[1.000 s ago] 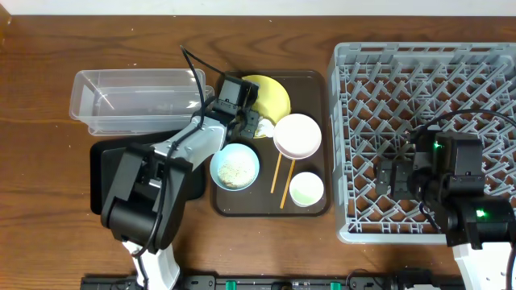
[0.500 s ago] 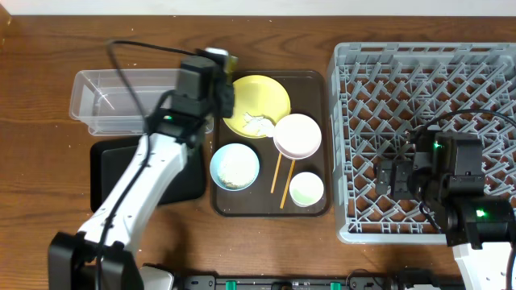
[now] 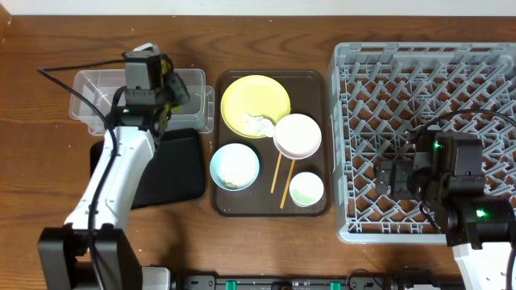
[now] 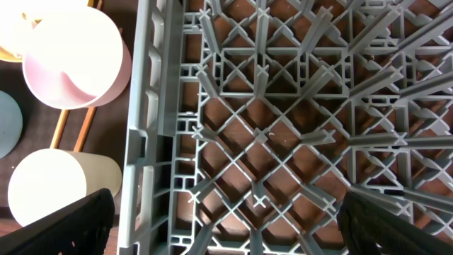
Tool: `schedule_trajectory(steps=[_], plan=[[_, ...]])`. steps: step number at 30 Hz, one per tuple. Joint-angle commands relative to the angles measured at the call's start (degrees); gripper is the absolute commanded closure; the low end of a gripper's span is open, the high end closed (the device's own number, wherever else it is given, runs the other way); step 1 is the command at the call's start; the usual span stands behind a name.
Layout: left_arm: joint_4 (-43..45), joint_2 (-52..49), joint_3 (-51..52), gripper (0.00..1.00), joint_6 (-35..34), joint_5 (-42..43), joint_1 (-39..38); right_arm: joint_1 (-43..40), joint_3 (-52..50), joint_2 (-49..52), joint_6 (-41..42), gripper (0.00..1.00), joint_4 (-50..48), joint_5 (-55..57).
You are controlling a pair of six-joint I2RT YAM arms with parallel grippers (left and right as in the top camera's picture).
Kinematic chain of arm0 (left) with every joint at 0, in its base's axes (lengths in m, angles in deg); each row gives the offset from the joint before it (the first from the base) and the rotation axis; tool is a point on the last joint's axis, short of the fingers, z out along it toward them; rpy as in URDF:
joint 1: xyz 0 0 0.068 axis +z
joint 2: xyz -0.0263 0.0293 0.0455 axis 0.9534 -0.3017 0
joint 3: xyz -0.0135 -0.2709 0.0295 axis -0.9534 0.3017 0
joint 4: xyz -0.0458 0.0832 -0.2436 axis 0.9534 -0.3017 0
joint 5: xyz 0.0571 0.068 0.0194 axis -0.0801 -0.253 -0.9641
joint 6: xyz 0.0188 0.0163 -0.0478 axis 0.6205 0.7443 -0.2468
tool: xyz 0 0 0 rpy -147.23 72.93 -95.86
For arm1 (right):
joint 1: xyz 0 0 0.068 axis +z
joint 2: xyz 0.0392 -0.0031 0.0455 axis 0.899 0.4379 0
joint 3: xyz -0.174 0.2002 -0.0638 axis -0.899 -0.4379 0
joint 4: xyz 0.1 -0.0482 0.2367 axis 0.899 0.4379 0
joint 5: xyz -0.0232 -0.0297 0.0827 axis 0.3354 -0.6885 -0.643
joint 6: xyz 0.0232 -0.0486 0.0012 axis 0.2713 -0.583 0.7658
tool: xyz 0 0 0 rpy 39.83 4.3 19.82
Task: Sort waste into correct bins and load items into the dishwasher rack
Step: 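Lift the wrapper with the left gripper and drop it into the clear bin, then grasp the white tissue on the yellow plate and drop it in the bin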
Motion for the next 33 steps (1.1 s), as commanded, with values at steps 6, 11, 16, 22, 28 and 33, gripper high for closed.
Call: schedule_trajectory(steps=[6, 11, 16, 22, 28, 33], plan=[[2.2, -0.2, -0.6, 0.48, -5.4, 5.3, 0.0, -0.9, 1.1, 0.0, 0.3, 0.01, 0.3, -0.5], [1.9, -0.2, -0.5, 0.44, 2.2, 9.7, -4.6, -0.9, 1.1, 0.0, 0.3, 0.01, 0.3, -0.5], [1.2, -2.1, -0.5, 0.38, 15.7, 9.7, -12.0, -0.9, 1.1, 0.0, 0.3, 0.01, 0.3, -0.5], [1.5, -8.2, -0.5, 0.35, 19.5, 9.7, -17.8, -0.9, 1.1, 0.0, 0.3, 0.01, 0.3, -0.5], [3.3, -16.2, -0.5, 0.35, 19.5, 9.7, -20.8, -0.9, 1.1, 0.0, 0.3, 0.01, 0.3, -0.5], [4.9, -20.7, -0.5, 0.34, 19.5, 9.7, -22.4, -0.9, 1.1, 0.0, 0.3, 0.01, 0.3, -0.5]])
